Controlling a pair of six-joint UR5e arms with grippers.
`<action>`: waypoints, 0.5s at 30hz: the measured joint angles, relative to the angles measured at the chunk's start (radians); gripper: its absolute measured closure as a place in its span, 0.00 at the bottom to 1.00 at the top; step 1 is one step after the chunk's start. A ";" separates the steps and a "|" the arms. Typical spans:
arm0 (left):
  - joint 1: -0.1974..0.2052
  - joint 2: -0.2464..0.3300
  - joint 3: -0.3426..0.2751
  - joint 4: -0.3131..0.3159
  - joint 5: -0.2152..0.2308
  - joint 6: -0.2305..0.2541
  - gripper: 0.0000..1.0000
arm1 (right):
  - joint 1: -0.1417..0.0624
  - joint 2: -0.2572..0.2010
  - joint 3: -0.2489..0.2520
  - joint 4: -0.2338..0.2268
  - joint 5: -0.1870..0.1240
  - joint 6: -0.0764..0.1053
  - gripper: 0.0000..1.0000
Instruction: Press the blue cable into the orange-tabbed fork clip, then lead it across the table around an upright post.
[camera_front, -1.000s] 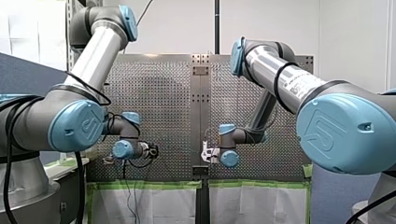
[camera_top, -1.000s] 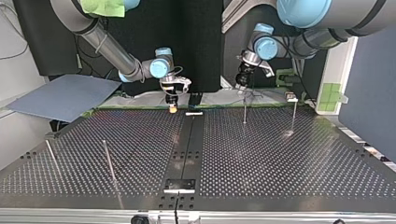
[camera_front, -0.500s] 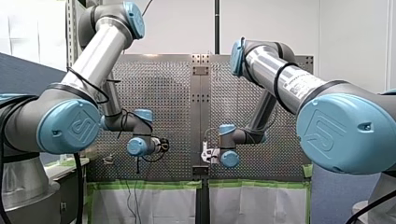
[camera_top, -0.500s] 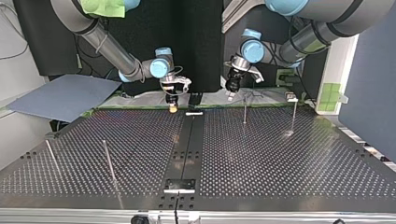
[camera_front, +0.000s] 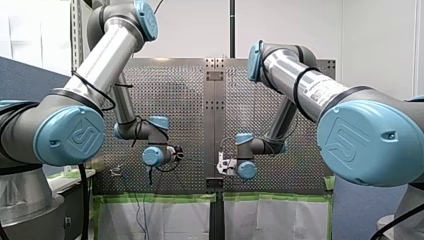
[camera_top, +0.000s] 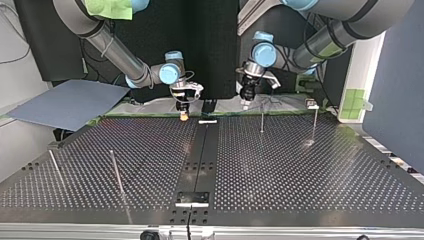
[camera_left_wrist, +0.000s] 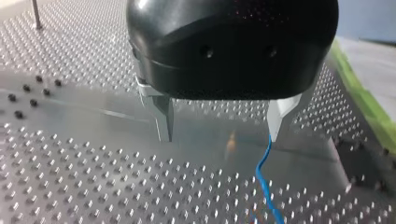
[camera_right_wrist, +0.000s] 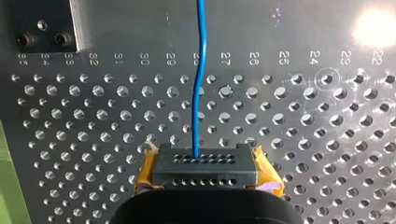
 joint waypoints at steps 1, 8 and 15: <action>0.002 0.000 0.002 -0.002 -0.008 0.000 0.00 | 0.000 0.000 0.000 0.000 0.000 0.000 1.00; 0.009 -0.035 0.022 -0.010 -0.072 0.012 0.00 | -0.004 0.000 0.000 0.002 0.000 0.000 1.00; 0.011 -0.096 0.060 -0.006 -0.135 0.014 0.00 | -0.006 0.001 0.000 0.006 0.000 -0.002 1.00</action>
